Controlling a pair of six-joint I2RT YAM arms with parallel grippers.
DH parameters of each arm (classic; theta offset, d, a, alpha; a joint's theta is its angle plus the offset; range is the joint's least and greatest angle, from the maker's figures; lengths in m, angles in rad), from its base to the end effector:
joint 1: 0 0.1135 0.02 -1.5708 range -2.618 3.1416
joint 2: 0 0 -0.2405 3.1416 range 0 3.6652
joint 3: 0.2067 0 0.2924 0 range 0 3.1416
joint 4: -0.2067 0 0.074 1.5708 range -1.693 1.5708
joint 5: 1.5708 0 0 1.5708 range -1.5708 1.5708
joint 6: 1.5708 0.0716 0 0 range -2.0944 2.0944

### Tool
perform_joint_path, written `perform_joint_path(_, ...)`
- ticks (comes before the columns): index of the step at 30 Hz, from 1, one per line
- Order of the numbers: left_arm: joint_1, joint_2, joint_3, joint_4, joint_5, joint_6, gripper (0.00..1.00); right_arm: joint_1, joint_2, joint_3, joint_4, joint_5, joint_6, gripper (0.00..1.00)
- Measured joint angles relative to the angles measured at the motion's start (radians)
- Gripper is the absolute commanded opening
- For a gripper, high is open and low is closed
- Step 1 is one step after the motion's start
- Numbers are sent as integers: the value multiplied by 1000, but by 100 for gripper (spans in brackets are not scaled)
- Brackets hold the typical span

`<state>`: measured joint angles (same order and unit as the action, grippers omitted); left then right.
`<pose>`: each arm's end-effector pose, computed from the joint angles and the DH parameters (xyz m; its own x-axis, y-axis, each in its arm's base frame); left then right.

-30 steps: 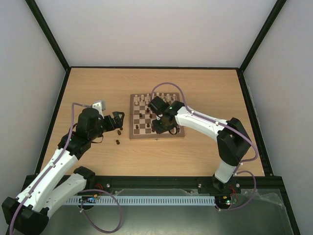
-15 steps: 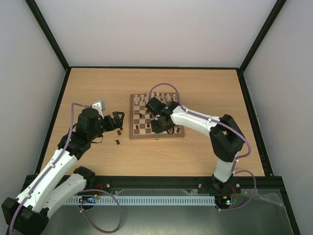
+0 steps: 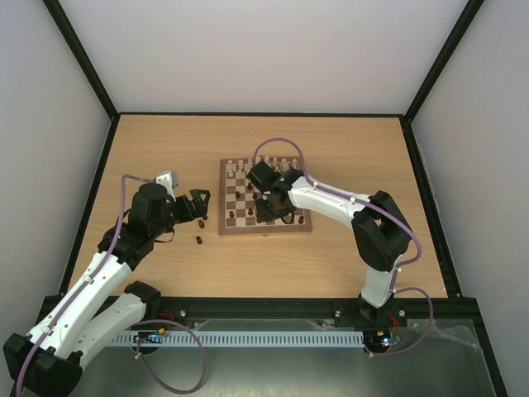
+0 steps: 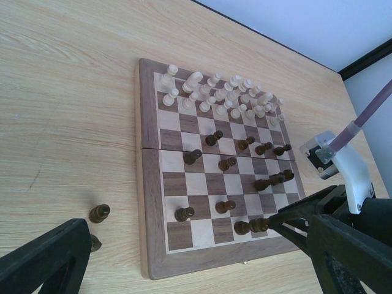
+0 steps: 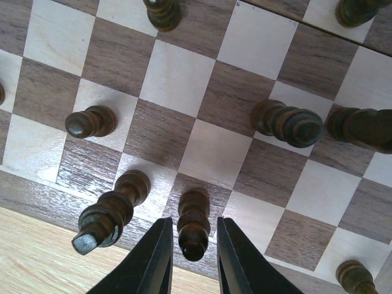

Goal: Set up the chess pieces on the board
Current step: Move the chess piece to the chessboard.

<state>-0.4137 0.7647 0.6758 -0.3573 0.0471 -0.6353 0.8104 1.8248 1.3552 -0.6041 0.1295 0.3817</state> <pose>0.2441 -0.1109 0.2516 -0.5794 -0.3930 -0.7140 0.1200 0.8254 -0.5517 0.3044 0.3066 0.1428 -0.8140 -0.3198 -0.4848 -0.4017 0.9129 0.0723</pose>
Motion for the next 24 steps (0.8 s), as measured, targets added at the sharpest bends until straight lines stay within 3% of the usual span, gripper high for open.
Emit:
perform_joint_path(10, 0, 1, -3, 0, 0, 0, 99, -8, 8, 0, 5, 1, -4, 12)
perform_joint_path(24, 0, 15, -10, 8, 1, -1, 99, -9, -11, -20, -2, 30, -5, 11)
